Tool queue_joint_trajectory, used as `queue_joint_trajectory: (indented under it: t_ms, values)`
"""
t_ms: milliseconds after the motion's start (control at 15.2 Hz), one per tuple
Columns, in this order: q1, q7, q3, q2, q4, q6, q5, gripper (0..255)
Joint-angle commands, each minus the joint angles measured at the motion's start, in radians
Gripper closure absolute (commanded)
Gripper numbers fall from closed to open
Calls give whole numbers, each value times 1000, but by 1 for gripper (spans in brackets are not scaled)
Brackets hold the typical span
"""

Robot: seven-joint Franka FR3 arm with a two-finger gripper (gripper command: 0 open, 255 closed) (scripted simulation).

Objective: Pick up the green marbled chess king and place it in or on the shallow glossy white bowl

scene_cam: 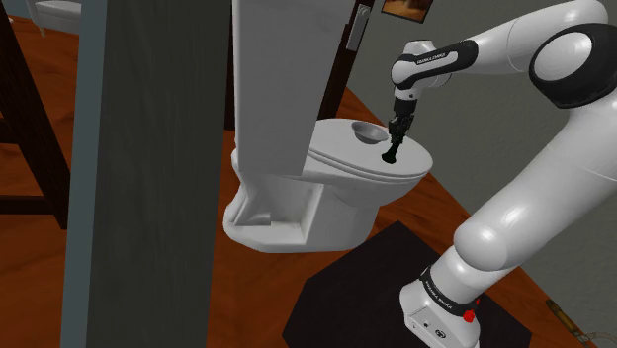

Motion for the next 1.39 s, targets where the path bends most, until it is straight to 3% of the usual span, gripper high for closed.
queue_joint_trajectory:
  t_ms: [0, 198, 1320]
  values:
    - [0, 0, 0, 0, 0, 0, 0, 255]
    - [0, 0, 0, 0, 0, 0, 0, 255]
    - [7, -34, 8, -48, 174, -220, 2, 255]
